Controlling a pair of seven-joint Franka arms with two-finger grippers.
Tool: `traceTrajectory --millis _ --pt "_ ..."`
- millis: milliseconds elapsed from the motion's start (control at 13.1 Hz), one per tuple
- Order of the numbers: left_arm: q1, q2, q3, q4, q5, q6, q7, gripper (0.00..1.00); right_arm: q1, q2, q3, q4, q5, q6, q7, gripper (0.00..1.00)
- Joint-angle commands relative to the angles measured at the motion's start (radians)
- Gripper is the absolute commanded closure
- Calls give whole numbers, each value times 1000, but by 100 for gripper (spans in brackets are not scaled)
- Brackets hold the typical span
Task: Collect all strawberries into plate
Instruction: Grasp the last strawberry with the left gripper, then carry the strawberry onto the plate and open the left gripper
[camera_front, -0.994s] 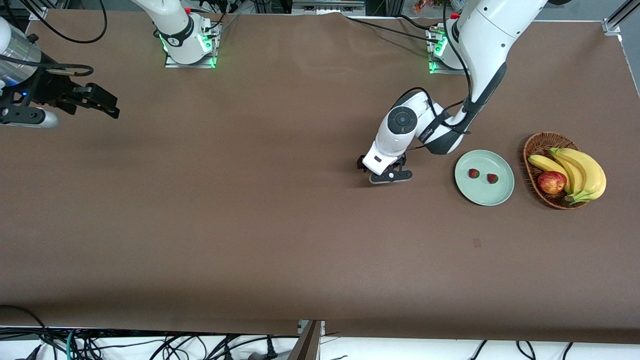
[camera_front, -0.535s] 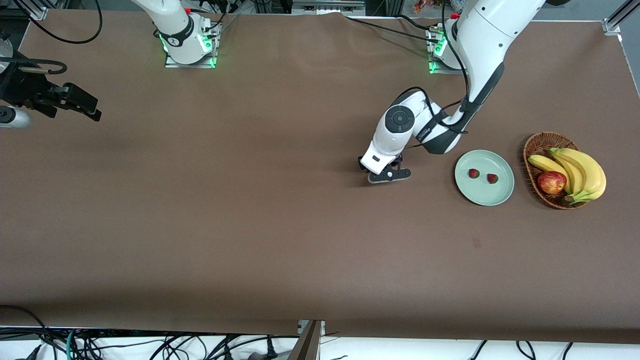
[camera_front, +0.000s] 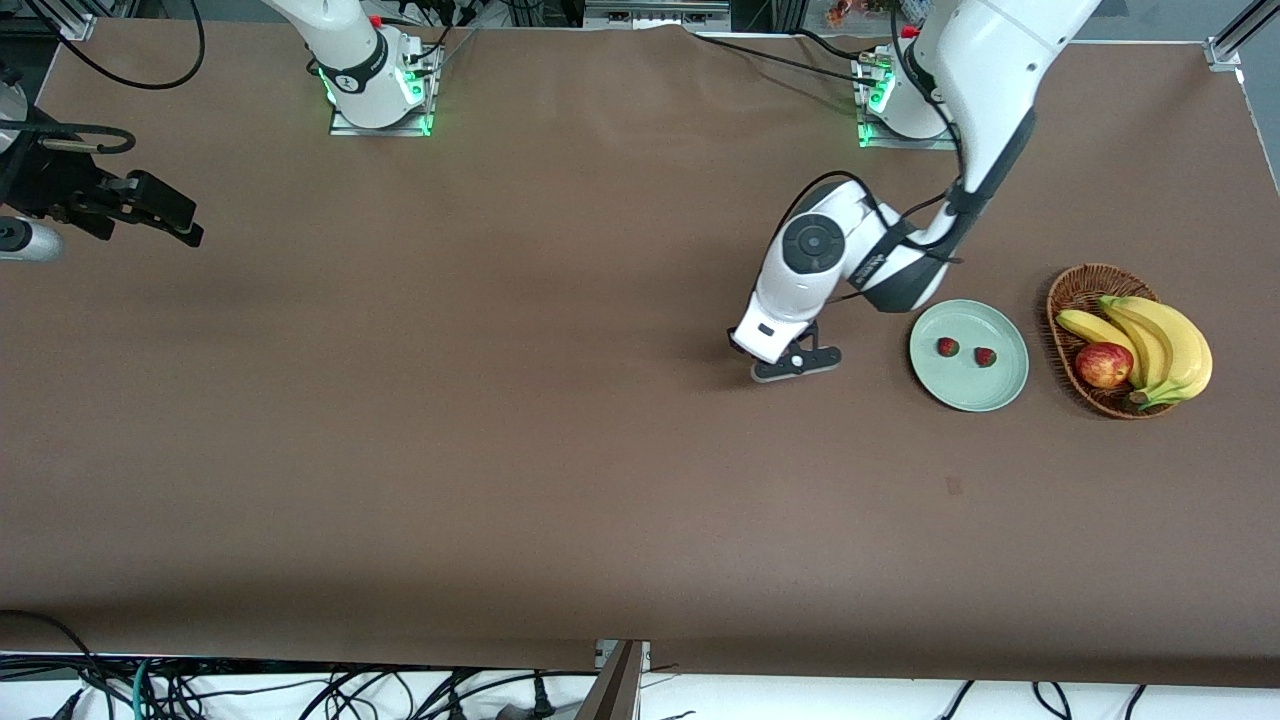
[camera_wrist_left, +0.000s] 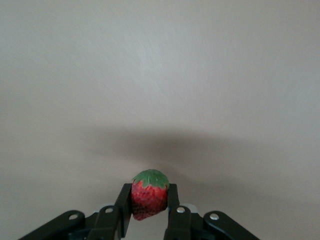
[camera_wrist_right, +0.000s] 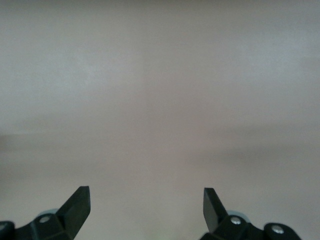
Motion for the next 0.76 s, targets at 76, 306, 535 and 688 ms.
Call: traceTrajectory --millis 76,306,535,688 --pt "136 -123 -15 -18 -139 -132 266 85 -5 15 7 30 -11 -2 -3 0" --pt "50 -191 241 -32 -278 -201 586 85 -5 13 8 30 -14 -2 -9 0" --pt "-4 -215 457 -75 -341 -221 874 85 1 12 11 32 -5 -5 -9 0" --pt "-16 -205 542 -106 -383 -198 1016 84 6 10 19 32 -3 -2 -10 0"
